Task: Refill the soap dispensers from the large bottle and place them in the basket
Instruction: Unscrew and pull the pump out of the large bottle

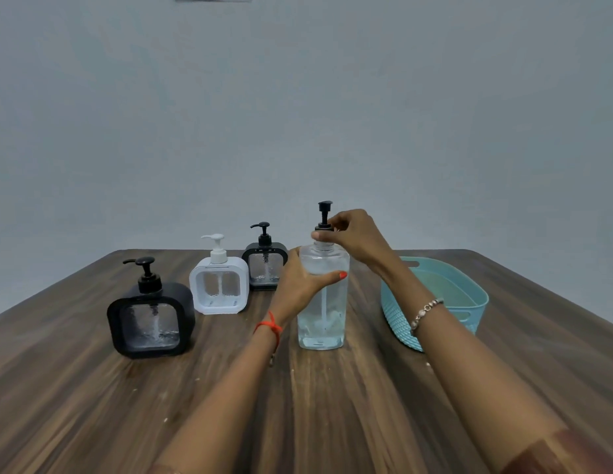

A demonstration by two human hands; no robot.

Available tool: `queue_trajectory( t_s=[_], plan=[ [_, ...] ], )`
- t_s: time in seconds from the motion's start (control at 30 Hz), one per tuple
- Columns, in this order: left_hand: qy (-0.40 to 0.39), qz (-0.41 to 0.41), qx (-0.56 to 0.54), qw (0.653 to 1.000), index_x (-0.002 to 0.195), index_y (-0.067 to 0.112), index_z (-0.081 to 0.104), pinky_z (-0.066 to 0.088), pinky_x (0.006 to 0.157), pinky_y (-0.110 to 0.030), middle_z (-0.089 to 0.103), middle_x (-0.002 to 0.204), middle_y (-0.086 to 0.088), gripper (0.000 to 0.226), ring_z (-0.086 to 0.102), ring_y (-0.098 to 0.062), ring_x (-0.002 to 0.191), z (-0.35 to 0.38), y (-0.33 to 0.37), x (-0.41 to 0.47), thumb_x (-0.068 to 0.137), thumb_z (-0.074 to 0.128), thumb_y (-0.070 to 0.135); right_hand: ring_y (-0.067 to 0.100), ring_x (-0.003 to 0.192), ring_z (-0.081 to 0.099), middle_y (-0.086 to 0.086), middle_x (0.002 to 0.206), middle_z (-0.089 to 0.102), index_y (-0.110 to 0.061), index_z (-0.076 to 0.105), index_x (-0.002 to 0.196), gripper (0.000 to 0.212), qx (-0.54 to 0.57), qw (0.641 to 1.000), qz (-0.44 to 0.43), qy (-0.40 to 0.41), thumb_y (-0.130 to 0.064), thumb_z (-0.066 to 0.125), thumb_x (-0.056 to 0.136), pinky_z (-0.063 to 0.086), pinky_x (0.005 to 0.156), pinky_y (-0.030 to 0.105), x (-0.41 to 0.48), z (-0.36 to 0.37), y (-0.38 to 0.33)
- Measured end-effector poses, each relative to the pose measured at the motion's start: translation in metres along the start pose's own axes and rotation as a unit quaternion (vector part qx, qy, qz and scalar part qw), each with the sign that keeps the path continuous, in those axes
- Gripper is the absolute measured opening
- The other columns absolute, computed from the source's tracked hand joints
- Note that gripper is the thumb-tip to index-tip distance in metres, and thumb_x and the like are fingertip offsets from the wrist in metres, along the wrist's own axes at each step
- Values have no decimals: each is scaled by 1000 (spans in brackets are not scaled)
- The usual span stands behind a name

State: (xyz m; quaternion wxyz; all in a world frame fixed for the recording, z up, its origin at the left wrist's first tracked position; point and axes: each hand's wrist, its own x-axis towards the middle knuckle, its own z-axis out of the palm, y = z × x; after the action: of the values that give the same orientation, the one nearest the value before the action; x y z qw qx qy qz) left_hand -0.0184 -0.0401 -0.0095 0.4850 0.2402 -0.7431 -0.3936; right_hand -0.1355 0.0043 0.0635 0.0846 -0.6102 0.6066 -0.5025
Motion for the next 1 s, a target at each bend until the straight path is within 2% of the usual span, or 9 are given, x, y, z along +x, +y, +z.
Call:
queue_trajectory(
  t_s=[0.17,0.23,0.33,0.47,0.6,0.73,0.87,0.93,1.0],
  plan=[
    [1,-14,6,1000,112,18,57,44,65,0,56,97,19,53,59,9,87,2,-4,3,67,83,27,5,80,57,2,92,64,-1,65,109,24,38,995,48,-79,1,54,88,41,67,17,-5,-10,-12],
    [-4,-19,4,1000,108,19,60,45,63,-2,60,96,15,46,62,2,86,2,-5,4,68,82,24,11,82,60,7,95,65,4,63,107,21,31,995,52,-75,-3,55,88,44,68,18,-7,-7,-15],
    [-12,-10,7,1000,85,30,51,44,58,-2,57,84,14,35,61,13,73,3,-6,3,73,77,11,28,90,63,18,96,67,9,63,101,40,-37,998,42,-19,-23,73,79,50,78,31,-9,7,-15],
    [-5,-22,14,1000,103,24,46,45,60,-4,56,104,5,47,57,1,86,3,-8,2,71,80,25,15,72,55,5,76,61,2,66,86,24,-42,998,33,40,-14,78,73,38,50,6,-10,17,-15],
    [-4,-15,16,1000,91,26,55,44,59,-2,61,87,12,34,63,5,77,2,-11,5,71,80,14,18,90,61,13,103,68,4,65,106,31,43,995,88,20,4,69,75,44,69,19,-7,4,-15],
    [-7,-16,7,1000,111,19,59,50,68,-11,63,109,-2,60,64,-5,92,4,-16,7,61,84,40,11,82,60,9,97,65,0,65,106,26,100,991,81,-37,6,60,81,42,64,15,-10,-3,-14],
    [9,-36,-5,999,118,13,51,48,65,-6,60,110,1,67,61,-4,95,5,-20,9,64,83,35,10,62,52,2,70,58,0,61,75,25,-23,999,39,8,-21,75,76,37,53,11,-12,11,-18],
    [8,-37,-3,999,121,12,50,53,71,-14,62,113,0,82,63,-8,100,5,-22,9,56,83,49,6,47,41,-2,53,45,-9,47,54,37,-62,997,28,33,-18,78,74,31,39,8,-9,14,-19],
    [12,-47,-2,999,121,13,51,53,72,-18,63,113,0,85,64,-8,100,5,-24,10,53,82,53,5,46,40,-2,51,44,-6,49,56,32,-91,995,23,23,-10,75,74,30,37,8,-5,13,-22]
  ],
)
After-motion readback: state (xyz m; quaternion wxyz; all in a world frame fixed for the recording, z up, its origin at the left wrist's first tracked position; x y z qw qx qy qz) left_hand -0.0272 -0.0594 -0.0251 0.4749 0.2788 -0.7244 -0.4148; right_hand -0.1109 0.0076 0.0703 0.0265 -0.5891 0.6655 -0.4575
